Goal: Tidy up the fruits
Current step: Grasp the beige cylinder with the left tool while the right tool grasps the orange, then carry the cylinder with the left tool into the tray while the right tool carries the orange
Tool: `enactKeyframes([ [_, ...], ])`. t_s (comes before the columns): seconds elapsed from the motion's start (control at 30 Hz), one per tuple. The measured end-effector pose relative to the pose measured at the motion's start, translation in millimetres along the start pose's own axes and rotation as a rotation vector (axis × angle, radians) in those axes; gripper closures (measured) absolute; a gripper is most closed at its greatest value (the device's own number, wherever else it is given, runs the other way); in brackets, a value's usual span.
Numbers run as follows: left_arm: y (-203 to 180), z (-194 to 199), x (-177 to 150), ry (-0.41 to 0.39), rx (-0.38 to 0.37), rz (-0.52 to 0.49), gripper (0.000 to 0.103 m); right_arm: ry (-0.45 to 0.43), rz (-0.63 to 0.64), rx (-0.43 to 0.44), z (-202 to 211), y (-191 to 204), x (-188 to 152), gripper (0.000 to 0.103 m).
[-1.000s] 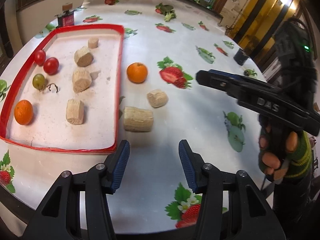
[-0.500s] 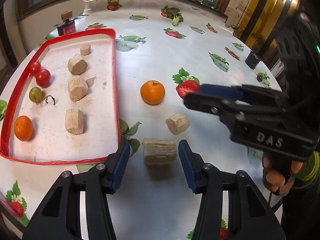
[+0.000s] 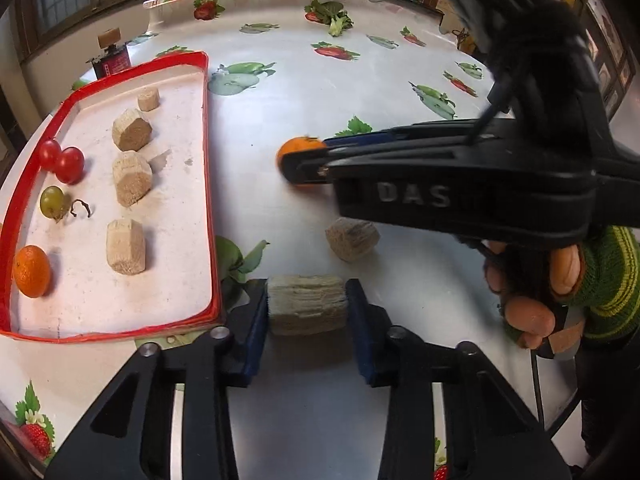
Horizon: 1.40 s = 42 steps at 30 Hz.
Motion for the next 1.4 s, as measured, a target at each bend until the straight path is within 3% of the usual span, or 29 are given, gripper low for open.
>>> enactKeyframes([
  [0.3,0.5,12.9,0.0,-0.013,-0.016,0.009,0.069,-0.066,-0.023,-0.04,42.3,-17.1,-5.0,0.07],
  [0.63,6.1,43.6,13.8,-0.08,-0.014,0.022,0.069,-0.108,-0.037,-0.054,67.5,-22.7,-6.4,0.07],
  [1.4,61.8,56.0,28.9,-0.121,0.039,0.106,0.069,-0.099,0.014,-0.034,56.6,6.0,10.4,0.07],
])
Point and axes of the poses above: each gripper's, at about its wrist camera, not at the fingertips, and z roughly against the way its jaws point, y to its left, x to its top, the point moved 5 cm from there along -z, roughly the way its jaws point, and after that the axes turned 14 degrees about x, right-handed, at the moved point
